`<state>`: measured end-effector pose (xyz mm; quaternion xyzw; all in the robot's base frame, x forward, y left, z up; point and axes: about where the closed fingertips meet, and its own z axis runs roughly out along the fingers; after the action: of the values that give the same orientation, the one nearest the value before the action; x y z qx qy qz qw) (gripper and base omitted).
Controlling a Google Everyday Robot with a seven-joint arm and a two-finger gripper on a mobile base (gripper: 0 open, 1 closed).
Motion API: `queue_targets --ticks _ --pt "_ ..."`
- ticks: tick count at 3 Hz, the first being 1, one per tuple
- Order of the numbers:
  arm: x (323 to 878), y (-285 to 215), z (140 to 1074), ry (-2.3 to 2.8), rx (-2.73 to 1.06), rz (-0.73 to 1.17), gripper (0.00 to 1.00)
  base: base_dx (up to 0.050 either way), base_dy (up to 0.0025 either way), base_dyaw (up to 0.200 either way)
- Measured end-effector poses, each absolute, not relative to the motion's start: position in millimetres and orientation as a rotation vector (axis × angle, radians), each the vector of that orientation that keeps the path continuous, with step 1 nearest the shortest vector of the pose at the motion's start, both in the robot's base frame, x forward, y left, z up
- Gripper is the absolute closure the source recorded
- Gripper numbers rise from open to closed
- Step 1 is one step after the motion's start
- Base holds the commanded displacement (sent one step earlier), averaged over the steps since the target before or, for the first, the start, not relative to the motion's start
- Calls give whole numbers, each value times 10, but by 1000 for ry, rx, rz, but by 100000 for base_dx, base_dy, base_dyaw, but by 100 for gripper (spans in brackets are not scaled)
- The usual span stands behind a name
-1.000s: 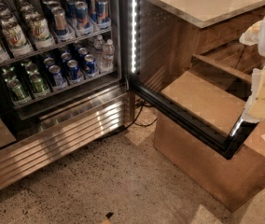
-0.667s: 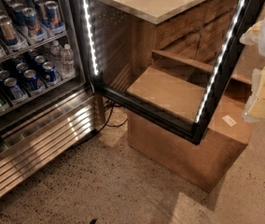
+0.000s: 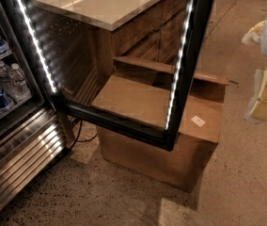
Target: Close right fridge door
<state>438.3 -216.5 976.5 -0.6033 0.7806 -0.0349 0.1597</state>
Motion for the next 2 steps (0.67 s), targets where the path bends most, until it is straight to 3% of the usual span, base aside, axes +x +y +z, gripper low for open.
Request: queue_targets --ticks 1,2 --pt "4383 -2165 9765 2231 -1724 -100 0 4444 205 9200" --pt "4383 -2165 9765 2231 -1724 -100 0 2 -2 -19981"
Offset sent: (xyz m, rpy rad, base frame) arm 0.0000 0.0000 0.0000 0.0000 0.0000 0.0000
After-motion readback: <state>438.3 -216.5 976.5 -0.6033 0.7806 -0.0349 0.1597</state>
